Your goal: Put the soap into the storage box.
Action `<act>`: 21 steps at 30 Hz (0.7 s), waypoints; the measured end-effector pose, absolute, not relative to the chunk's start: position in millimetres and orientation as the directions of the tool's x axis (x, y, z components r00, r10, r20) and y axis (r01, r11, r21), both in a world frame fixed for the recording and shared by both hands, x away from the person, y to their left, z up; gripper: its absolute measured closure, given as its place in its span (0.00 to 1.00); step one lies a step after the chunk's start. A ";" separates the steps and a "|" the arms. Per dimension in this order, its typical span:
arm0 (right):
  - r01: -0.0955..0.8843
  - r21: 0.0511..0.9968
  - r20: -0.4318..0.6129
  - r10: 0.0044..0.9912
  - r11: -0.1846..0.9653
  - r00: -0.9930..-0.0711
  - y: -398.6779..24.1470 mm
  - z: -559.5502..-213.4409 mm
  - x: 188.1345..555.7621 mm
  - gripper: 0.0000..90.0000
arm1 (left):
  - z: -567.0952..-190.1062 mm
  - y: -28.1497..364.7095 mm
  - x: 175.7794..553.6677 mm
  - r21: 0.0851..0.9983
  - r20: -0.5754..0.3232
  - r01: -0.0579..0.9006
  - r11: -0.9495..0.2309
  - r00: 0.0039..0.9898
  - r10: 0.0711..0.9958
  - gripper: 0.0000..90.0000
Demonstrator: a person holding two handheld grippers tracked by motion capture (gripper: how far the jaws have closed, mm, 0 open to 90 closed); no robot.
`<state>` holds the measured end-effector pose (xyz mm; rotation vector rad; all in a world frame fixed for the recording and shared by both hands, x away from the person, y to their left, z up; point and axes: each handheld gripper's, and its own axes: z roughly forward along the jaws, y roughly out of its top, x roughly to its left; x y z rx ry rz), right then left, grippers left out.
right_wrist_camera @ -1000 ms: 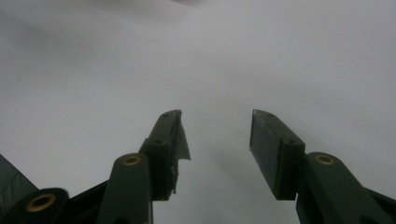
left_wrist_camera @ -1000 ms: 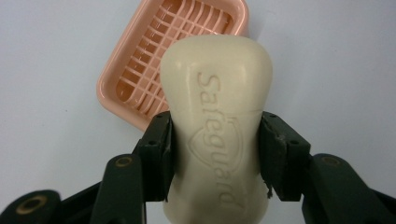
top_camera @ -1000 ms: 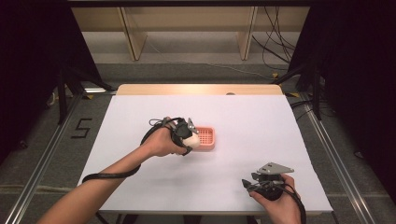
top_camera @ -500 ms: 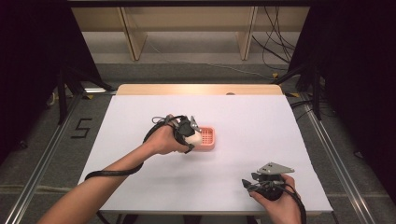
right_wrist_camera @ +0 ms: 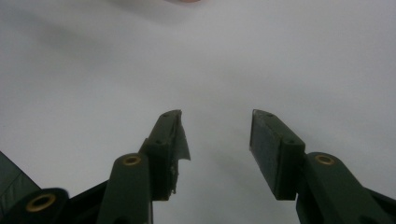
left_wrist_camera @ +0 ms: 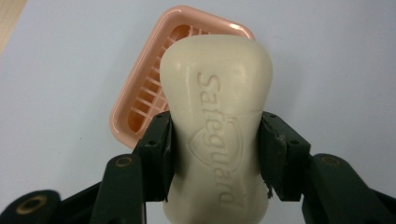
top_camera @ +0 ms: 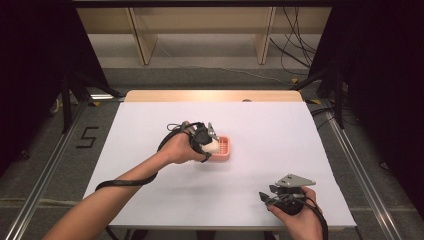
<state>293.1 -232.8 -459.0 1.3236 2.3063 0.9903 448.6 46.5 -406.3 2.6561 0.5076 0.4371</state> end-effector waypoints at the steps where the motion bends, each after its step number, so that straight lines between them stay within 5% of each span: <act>1: 0.636 0.694 0.075 0.845 0.337 -0.529 -232.8 -459.0 293.1 0.60 | -406.3 46.5 448.6 0.436 0.225 0.283 -0.854 0.885 0.407 0.55; 21: 0.626 0.700 0.075 0.837 0.343 -0.543 -233.4 -459.7 295.0 0.60 | -406.0 43.1 456.8 0.431 0.265 0.236 -0.871 0.889 0.373 0.55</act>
